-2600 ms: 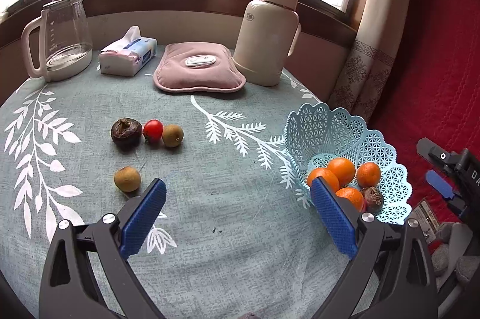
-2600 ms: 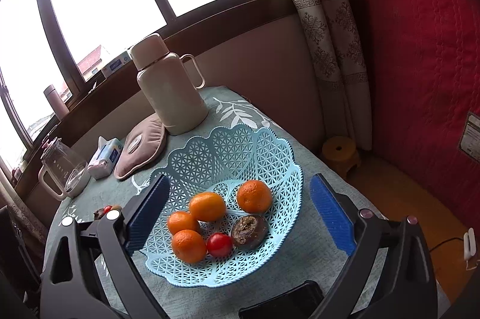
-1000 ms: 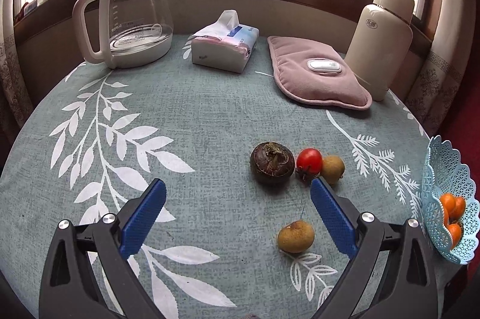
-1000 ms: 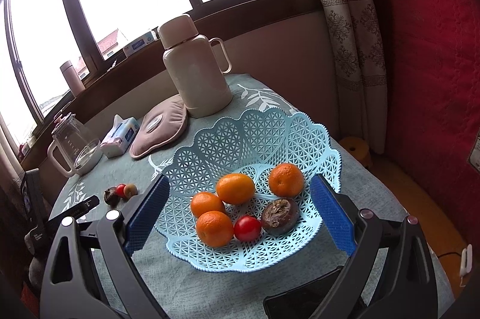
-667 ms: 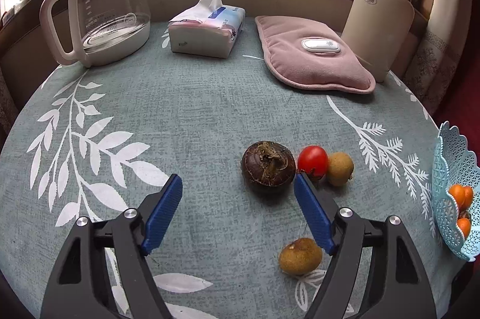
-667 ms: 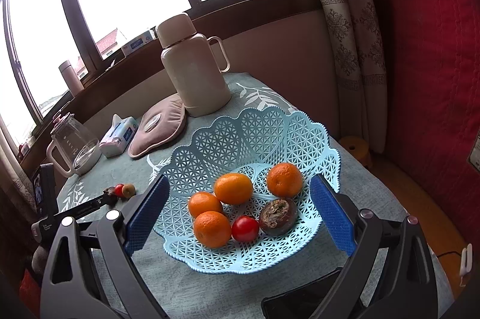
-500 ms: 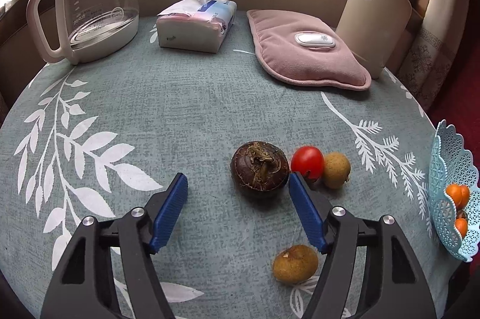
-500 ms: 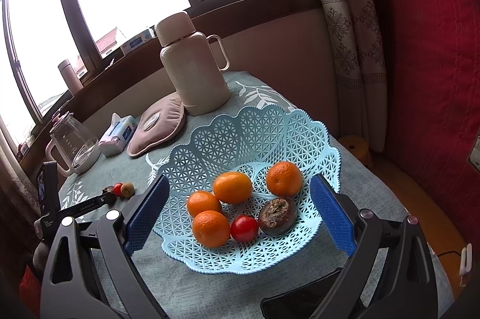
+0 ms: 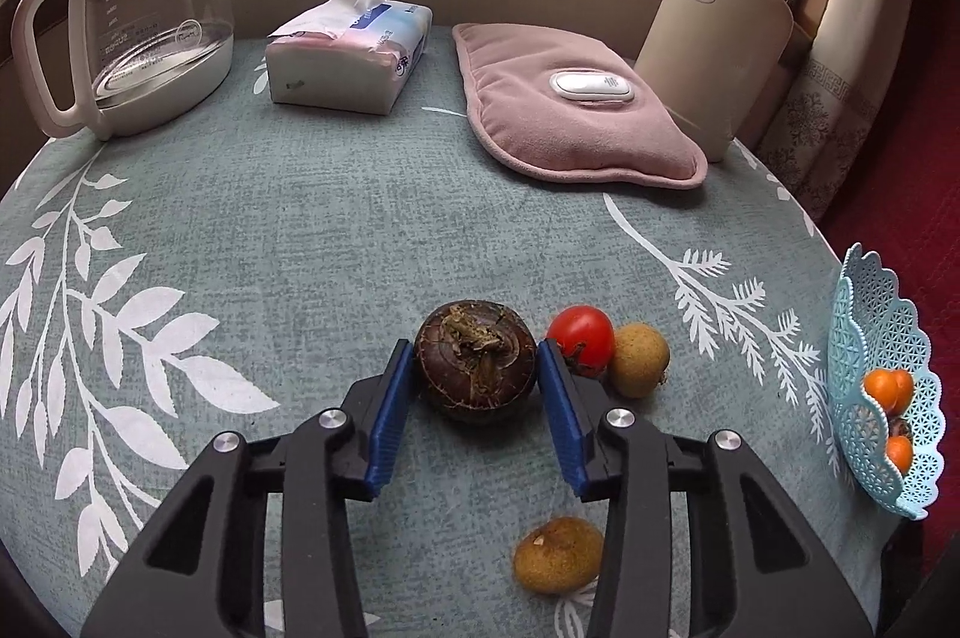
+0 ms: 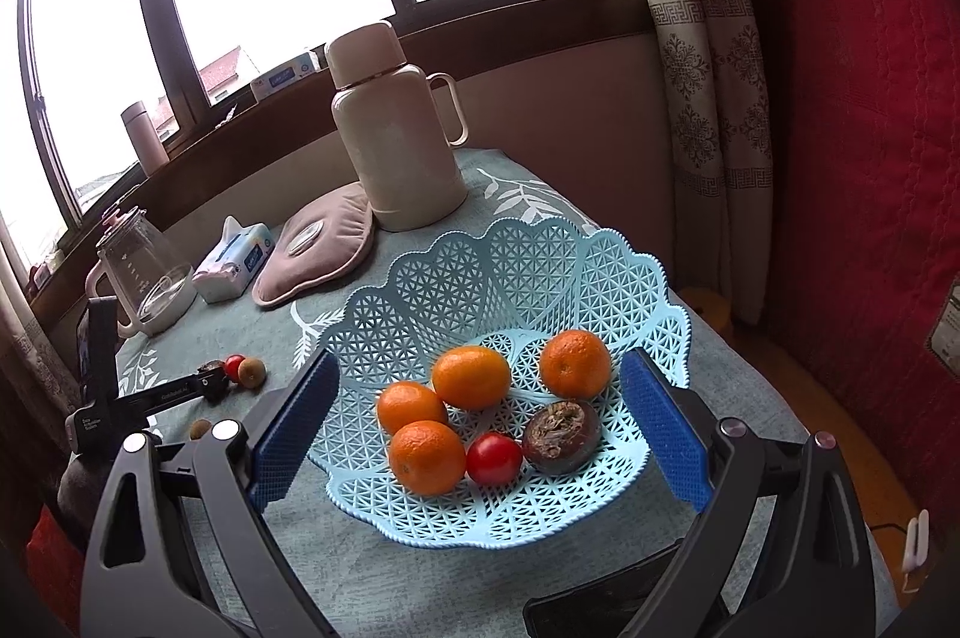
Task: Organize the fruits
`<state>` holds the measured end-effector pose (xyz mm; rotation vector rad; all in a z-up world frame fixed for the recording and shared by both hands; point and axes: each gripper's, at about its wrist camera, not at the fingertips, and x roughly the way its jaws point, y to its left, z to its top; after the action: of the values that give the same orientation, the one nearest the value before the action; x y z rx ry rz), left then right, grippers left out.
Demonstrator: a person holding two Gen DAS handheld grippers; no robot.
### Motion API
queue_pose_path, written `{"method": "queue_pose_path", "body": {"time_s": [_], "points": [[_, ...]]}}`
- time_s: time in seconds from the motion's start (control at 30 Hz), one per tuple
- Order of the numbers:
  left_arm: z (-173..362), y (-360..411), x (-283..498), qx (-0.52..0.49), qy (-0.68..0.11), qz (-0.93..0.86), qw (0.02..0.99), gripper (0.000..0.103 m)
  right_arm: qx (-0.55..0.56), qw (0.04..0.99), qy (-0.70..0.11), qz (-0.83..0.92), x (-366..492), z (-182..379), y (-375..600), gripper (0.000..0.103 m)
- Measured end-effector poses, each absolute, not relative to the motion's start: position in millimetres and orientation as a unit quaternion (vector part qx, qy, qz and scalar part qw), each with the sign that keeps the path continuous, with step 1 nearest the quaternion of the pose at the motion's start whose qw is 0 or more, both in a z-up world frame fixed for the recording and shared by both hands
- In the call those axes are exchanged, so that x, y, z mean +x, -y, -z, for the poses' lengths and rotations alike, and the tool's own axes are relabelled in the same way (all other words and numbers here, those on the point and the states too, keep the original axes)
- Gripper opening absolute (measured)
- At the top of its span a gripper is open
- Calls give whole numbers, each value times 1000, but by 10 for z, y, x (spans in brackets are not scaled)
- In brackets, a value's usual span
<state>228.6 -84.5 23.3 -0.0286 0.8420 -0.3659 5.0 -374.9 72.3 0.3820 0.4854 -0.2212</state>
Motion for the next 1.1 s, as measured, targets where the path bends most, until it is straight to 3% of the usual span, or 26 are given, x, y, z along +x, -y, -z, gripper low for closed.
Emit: {"method": "queue_pose_path", "body": {"time_s": [0.57,0.97,1.1], "points": [[-715,443,2032,-63,-340,151,926,42,118,955,-272,-18,742,-931,2841,96],[-647,100,2120,-121,-352,133,918,42,38,926,-359,-112,1669,-604,1905,96],[-606,57,2151,-126,-356,132,916,42,20,917,-382,-114,1975,-494,1796,91]]}}
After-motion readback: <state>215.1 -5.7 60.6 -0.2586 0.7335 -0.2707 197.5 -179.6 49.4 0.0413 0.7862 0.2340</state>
